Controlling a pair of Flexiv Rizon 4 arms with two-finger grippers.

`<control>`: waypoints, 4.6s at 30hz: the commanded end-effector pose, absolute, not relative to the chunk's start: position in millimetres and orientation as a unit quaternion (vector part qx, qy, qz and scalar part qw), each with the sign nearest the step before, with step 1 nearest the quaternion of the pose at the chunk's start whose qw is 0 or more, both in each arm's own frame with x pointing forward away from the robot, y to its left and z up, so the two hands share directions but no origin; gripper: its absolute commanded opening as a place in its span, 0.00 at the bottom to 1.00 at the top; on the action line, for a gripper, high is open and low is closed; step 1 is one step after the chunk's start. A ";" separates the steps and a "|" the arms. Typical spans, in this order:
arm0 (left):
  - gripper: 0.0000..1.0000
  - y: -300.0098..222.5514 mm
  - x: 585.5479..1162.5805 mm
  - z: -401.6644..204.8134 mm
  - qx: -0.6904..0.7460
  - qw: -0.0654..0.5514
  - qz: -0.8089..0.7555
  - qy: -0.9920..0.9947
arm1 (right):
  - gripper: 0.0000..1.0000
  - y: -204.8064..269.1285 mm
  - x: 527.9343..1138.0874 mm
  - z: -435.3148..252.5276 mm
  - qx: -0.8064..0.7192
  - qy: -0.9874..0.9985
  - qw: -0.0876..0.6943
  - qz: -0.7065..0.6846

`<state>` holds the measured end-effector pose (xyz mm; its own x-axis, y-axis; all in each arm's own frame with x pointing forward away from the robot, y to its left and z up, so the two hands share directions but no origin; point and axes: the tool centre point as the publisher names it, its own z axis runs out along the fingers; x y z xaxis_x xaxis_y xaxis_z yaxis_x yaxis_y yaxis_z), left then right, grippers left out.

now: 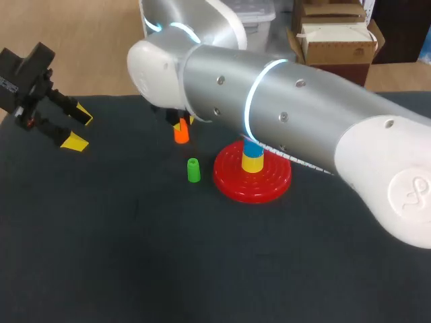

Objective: Pick up and stack the cylinders on the red base in this order: pink,purple,orange,green

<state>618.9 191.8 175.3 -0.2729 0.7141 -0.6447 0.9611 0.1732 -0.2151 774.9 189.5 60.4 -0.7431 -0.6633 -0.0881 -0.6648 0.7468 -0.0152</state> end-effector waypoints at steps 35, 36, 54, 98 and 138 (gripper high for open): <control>1.00 192.1 618.9 174.5 0.567 0.205 -0.302 0.738 | 0.00 122.3 752.1 198.0 -0.343 0.931 0.121 0.024; 1.00 192.1 618.9 174.5 0.567 0.205 -0.302 0.738 | 0.00 116.3 749.3 202.4 -0.339 0.933 0.123 0.025; 1.00 192.1 618.9 174.5 0.567 0.205 -0.302 0.738 | 0.00 40.7 694.1 226.2 -0.252 0.955 0.152 0.046; 1.00 192.1 618.9 174.5 0.567 0.205 -0.302 0.738 | 0.00 51.2 701.9 241.4 -0.236 0.953 0.182 0.061; 1.00 192.1 618.9 174.5 0.567 0.205 -0.302 0.738 | 0.00 22.3 692.8 244.2 -0.270 0.960 0.072 0.030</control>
<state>618.9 191.8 175.3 -0.2729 0.7141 -0.6447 0.9611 0.1731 -0.2151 689.4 22.7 246.0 -0.8454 -0.5114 -0.1543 -0.5181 0.8553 0.0041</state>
